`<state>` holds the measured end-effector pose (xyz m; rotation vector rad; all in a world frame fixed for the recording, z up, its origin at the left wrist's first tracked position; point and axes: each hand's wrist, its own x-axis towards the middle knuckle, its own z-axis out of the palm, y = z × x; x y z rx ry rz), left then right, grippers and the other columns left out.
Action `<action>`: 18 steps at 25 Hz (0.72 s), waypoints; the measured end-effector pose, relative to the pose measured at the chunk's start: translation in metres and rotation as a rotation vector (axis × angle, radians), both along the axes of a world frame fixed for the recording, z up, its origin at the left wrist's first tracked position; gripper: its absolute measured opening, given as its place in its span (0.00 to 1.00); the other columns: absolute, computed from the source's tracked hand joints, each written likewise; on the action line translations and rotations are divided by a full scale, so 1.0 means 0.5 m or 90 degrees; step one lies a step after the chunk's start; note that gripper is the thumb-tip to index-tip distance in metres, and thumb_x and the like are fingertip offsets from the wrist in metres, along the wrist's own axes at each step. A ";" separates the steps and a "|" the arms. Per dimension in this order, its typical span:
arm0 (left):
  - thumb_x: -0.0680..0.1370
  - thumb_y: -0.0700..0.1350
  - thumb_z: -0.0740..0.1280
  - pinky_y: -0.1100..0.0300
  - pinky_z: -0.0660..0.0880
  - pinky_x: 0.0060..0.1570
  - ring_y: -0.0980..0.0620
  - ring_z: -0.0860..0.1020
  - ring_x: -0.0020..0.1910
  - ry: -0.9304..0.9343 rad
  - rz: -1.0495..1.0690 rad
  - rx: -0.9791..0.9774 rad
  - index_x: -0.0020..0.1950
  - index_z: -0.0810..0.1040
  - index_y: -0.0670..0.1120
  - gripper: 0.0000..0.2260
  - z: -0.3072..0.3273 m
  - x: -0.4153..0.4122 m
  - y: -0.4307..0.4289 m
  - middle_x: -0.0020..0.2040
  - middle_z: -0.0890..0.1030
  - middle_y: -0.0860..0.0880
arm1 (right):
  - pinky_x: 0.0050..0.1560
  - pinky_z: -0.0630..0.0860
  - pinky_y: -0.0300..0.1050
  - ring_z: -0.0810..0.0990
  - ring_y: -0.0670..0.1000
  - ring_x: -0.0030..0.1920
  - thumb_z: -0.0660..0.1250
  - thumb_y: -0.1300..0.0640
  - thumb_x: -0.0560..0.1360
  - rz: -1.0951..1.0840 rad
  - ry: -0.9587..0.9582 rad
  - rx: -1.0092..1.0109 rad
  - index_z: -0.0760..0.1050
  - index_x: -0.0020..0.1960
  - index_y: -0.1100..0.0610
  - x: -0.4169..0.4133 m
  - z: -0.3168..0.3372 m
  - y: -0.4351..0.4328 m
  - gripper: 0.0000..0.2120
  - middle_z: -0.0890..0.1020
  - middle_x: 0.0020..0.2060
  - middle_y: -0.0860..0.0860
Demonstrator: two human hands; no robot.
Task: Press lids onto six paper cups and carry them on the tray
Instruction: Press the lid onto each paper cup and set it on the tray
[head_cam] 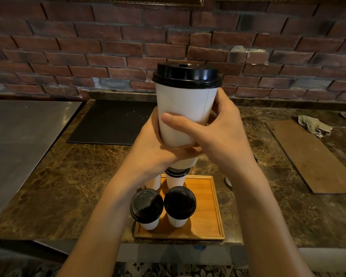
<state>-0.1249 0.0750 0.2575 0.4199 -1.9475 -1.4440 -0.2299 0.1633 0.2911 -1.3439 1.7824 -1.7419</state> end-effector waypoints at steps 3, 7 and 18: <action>0.57 0.48 0.78 0.75 0.74 0.39 0.68 0.77 0.51 -0.021 -0.025 0.018 0.57 0.70 0.56 0.32 0.002 0.009 -0.009 0.47 0.78 0.69 | 0.46 0.80 0.36 0.79 0.39 0.53 0.79 0.46 0.64 0.039 -0.018 0.007 0.71 0.63 0.47 -0.009 0.000 0.001 0.31 0.79 0.53 0.42; 0.58 0.43 0.80 0.68 0.77 0.42 0.60 0.79 0.52 -0.027 -0.075 0.036 0.60 0.71 0.54 0.33 0.000 0.015 -0.014 0.50 0.80 0.60 | 0.45 0.79 0.35 0.80 0.41 0.54 0.78 0.49 0.64 0.109 -0.048 0.010 0.73 0.63 0.48 -0.021 0.000 0.004 0.30 0.81 0.52 0.43; 0.63 0.38 0.77 0.64 0.77 0.46 0.55 0.79 0.55 -0.020 -0.109 0.055 0.64 0.71 0.50 0.31 -0.002 0.014 -0.014 0.53 0.81 0.55 | 0.45 0.79 0.34 0.80 0.40 0.53 0.77 0.48 0.65 0.142 -0.040 0.039 0.72 0.62 0.46 -0.024 0.001 0.008 0.28 0.81 0.51 0.40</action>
